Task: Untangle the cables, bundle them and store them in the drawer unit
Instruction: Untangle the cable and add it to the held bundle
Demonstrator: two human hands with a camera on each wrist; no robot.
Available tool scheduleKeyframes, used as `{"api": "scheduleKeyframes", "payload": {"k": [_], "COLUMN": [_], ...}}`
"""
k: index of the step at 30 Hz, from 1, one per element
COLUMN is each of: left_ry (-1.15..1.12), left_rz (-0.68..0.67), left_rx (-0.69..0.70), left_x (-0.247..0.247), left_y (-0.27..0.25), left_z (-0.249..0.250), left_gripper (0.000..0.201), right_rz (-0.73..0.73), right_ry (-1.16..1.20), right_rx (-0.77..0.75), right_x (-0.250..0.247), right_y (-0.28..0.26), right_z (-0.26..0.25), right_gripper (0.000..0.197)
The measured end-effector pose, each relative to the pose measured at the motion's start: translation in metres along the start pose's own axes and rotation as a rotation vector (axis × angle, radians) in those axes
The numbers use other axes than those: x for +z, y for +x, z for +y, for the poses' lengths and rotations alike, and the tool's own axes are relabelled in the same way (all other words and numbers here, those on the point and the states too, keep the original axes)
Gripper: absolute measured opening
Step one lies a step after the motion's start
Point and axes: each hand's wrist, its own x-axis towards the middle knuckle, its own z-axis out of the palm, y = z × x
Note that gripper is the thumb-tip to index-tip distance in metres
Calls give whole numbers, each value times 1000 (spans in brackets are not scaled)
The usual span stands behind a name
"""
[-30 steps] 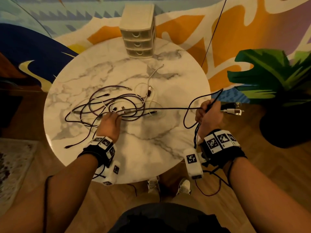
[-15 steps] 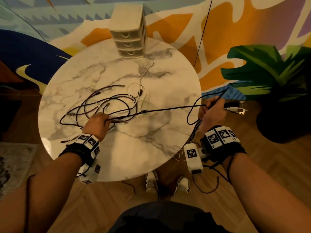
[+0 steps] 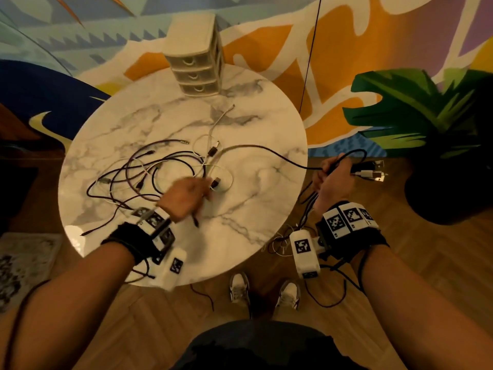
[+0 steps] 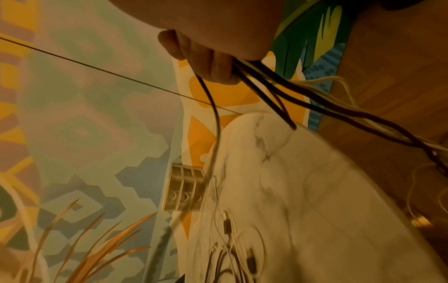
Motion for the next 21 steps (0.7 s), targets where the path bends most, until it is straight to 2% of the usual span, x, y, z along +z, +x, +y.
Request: {"api": "scheduleKeyframes", "payload": {"k": [2, 3, 4, 6, 8, 9, 11, 13, 14, 15, 16, 18, 20, 21], "left_ry": [-67, 3, 143, 477, 673, 702, 488, 188, 66, -43, -124, -96, -45, -56], "left_rz": [-400, -561, -688, -835, -837, -768, -547, -366, -345, -385, -455, -536, -514, -496], "left_rx": [-27, -49, -51, 6, 80, 108, 140, 271, 350, 392, 407, 419, 422, 414], "left_x": [43, 65, 84, 119, 140, 144, 148, 154, 159, 165, 171, 178, 181, 183], "left_y": [-16, -25, -33, -37, -24, -16, 0, 10, 13, 15, 15, 17, 20, 22], "left_z": [19, 23, 28, 31, 31, 35, 55, 92, 112, 127, 143, 161, 166, 166], "left_gripper": [45, 45, 44, 36, 35, 39, 52, 65, 70, 69, 63, 36, 15, 10], "right_rz": [3, 0, -3, -14, -34, -51, -96, -167, -211, -246, -266, -272, -267, -242], "right_ry": [-11, -42, -97, -224, -322, -369, -442, -490, -520, -563, -615, -693, -660, -634], "right_rx": [-38, -45, -36, 2, 28, 45, 79, 103, 114, 122, 126, 123, 119, 98], "right_x": [-8, -12, -18, -34, -50, -57, -70, -79, -81, -83, -85, -91, -101, -107], "right_y": [2, 3, 4, 6, 6, 5, 1, -5, -8, -11, -12, -11, -7, -3], "right_z": [-14, -20, -26, -36, -43, -45, -47, -48, -48, -48, -51, -59, -67, -71], "right_gripper": [38, 38, 39, 42, 45, 46, 47, 47, 47, 46, 46, 46, 46, 46]}}
